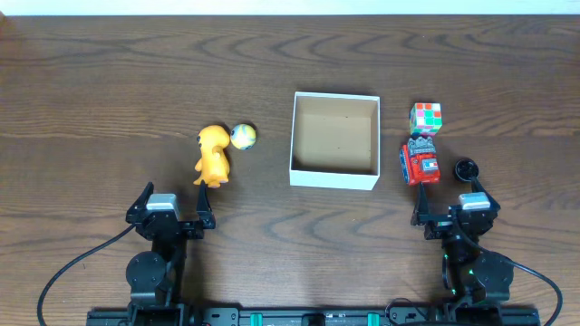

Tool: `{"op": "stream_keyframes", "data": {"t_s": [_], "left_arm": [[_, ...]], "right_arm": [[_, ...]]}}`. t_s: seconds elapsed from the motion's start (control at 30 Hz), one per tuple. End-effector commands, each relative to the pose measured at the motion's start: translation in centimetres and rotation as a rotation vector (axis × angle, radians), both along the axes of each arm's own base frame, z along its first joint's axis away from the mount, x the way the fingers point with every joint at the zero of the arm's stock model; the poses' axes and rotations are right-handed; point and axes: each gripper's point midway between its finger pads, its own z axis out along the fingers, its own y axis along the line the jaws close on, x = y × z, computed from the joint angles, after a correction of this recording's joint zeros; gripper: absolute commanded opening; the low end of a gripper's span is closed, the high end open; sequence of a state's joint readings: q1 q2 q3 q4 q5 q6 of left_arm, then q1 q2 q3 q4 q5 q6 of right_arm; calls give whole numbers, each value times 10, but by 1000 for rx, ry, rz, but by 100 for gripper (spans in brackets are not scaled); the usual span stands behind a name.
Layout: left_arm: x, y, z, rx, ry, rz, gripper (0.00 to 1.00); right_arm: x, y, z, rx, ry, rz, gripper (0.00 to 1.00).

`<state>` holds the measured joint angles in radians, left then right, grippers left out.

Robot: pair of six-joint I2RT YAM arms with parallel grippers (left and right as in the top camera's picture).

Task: Pack container

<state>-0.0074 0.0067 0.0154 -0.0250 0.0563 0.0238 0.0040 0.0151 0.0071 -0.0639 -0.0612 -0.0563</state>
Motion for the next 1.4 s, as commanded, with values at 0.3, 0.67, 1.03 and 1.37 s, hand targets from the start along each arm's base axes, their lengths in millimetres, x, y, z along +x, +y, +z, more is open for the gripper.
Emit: {"op": "stream_keyframes", "data": {"t_s": [0.3,0.67,1.03,1.37], "left_arm": [[-1,4,-16,12,56,19,98],[-1,4,-16,12,56,19,98],[-1,4,-16,12,56,19,98],[-1,4,-16,12,56,19,98]], "right_arm": [[0,1,-2,-11,6,12,99],[0,1,-2,-11,6,12,99],[-1,9,3,-7,-14,57,99],[3,-3,42,44,23,-16,99]]}}
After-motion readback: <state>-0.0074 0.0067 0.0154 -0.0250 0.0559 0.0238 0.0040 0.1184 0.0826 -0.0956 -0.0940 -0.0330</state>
